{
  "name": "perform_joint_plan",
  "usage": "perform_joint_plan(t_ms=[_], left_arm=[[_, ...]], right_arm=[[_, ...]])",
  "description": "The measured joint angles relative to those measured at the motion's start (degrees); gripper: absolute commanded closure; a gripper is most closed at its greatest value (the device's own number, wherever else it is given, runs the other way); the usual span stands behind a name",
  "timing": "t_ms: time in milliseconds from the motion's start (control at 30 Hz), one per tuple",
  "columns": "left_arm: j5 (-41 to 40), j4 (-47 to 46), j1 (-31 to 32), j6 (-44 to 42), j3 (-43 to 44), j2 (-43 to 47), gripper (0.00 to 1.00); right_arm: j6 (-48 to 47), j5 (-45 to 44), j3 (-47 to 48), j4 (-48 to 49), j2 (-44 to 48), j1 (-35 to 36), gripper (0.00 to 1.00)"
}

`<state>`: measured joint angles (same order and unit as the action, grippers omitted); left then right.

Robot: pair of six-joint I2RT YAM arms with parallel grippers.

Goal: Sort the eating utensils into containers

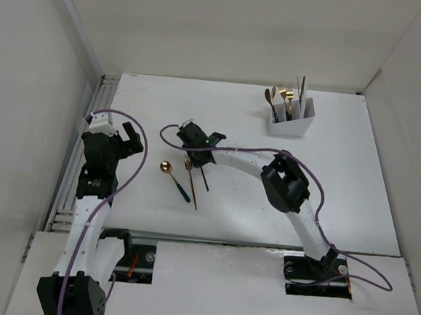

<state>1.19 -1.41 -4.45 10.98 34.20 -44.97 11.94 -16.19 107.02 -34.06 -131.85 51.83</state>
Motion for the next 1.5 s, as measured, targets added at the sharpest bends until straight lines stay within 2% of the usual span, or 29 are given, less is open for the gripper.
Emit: perform_joint_plan(t_ms=[200, 233, 400, 667, 1033, 1067, 1133, 1167, 1233, 1300, 1500], left_arm=[[-0.2, 0.0, 0.0, -0.4, 0.0, 0.1, 0.00], [-0.2, 0.0, 0.0, -0.4, 0.0, 0.1, 0.00], [-0.2, 0.0, 0.0, -0.6, 0.0, 0.1, 0.00], [-0.2, 0.0, -0.2, -1.0, 0.0, -0.3, 0.00], [-0.2, 0.4, -0.7, -2.7, 1.2, -5.9, 0.00], [-0.2, 0.4, -0.8, -3.0, 1.6, -6.6, 0.00], [-0.2, 0.4, -0.9, -3.3, 2.4, -7.6, 0.00], [-0.3, 0.3, -0.9, -3.5, 2.7, -8.0, 0.00], [-0.3, 0.4, -1.2, -3.7, 3.3, -8.5, 0.00], [-0.3, 0.3, -1.3, -3.7, 3.7, -9.0, 0.00], [-0.3, 0.3, -1.4, -3.9, 3.8, -9.3, 0.00]], right_arm=[[-0.4, -0.3, -0.5, 0.3, 0.1, -0.4, 0.92], [-0.5, 0.4, -0.9, 0.6, 0.2, -0.7, 1.00], [-0.6, 5.0, -5.4, 4.1, 2.8, -3.5, 1.00], [-4.5, 12.3, -15.2, 8.0, 9.8, -11.9, 1.00], [-10.1, 21.0, -15.1, 15.3, 22.3, -23.2, 1.00], [-10.8, 22.0, -13.7, 15.3, 22.5, -24.5, 0.93], [-13.4, 24.1, -10.1, 14.7, 21.6, -26.8, 0.57], [-14.9, 25.0, -8.2, 13.8, 20.7, -27.6, 0.43], [-19.3, 26.7, -3.5, 11.2, 17.2, -28.1, 0.33], [-22.3, 28.7, -2.1, 9.8, 14.0, -27.6, 0.06], [-27.5, 29.6, -2.1, -0.4, 5.3, -23.6, 0.06]])
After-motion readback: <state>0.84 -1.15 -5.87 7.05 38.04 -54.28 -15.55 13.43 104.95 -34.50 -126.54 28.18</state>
